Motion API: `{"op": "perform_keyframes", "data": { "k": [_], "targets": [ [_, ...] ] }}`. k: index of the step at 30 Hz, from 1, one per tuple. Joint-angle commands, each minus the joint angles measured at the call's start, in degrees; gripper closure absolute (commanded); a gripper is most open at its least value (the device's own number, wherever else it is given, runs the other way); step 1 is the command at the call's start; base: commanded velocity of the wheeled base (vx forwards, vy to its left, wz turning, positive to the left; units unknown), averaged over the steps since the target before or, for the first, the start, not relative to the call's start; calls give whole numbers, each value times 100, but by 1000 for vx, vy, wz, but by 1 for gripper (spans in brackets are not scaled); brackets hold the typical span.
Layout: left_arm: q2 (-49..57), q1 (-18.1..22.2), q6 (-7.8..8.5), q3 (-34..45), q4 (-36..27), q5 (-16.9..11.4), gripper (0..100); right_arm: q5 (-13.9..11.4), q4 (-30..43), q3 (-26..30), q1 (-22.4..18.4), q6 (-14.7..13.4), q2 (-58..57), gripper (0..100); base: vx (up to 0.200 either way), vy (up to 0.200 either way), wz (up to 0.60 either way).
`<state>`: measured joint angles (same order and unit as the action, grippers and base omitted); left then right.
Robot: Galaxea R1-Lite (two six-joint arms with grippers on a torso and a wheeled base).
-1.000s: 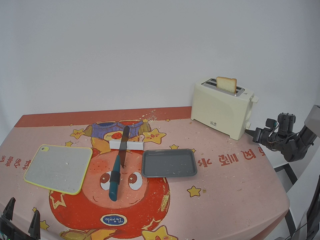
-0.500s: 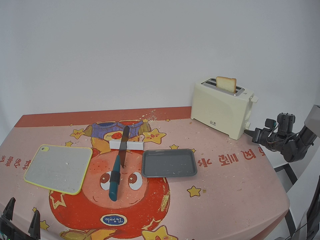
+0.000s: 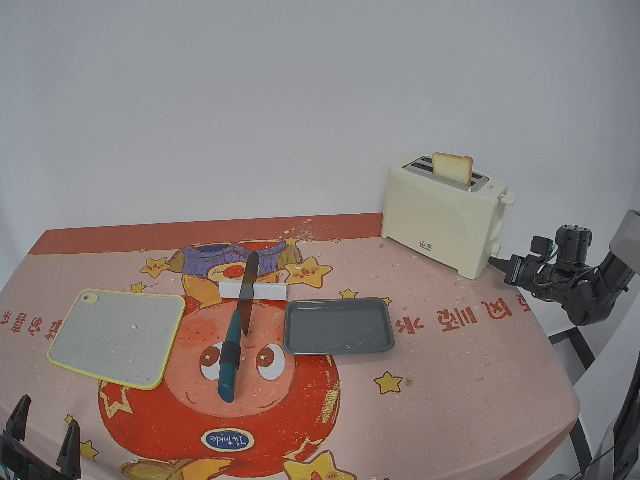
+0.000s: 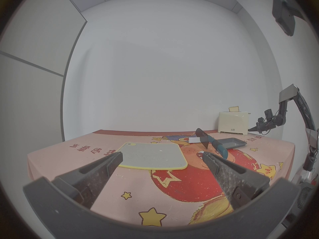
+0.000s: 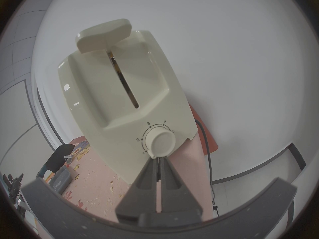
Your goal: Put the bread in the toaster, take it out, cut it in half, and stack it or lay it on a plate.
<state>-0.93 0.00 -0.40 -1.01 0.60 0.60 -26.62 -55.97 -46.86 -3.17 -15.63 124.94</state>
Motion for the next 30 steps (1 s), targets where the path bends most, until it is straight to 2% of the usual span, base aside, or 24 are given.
{"op": "perform_keyframes", "data": {
  "k": [1, 22, 25, 30],
  "targets": [
    [93, 0, -4, 101, 2, 2, 0, -1, -2, 19, 1, -2, 4, 100, 0, 0, 0],
    [93, 0, -4, 101, 2, 2, 0, 8, -11, 63, 44, 7, -93, 100, 0, 0, 0],
    [93, 0, -4, 101, 2, 2, 0, 105, -11, 63, 44, 16, -119, 100, 0, 0, 0],
    [93, 0, -4, 101, 2, 2, 0, 105, -11, 72, 53, 25, -119, 100, 0, 0, 0]
  ]
}}
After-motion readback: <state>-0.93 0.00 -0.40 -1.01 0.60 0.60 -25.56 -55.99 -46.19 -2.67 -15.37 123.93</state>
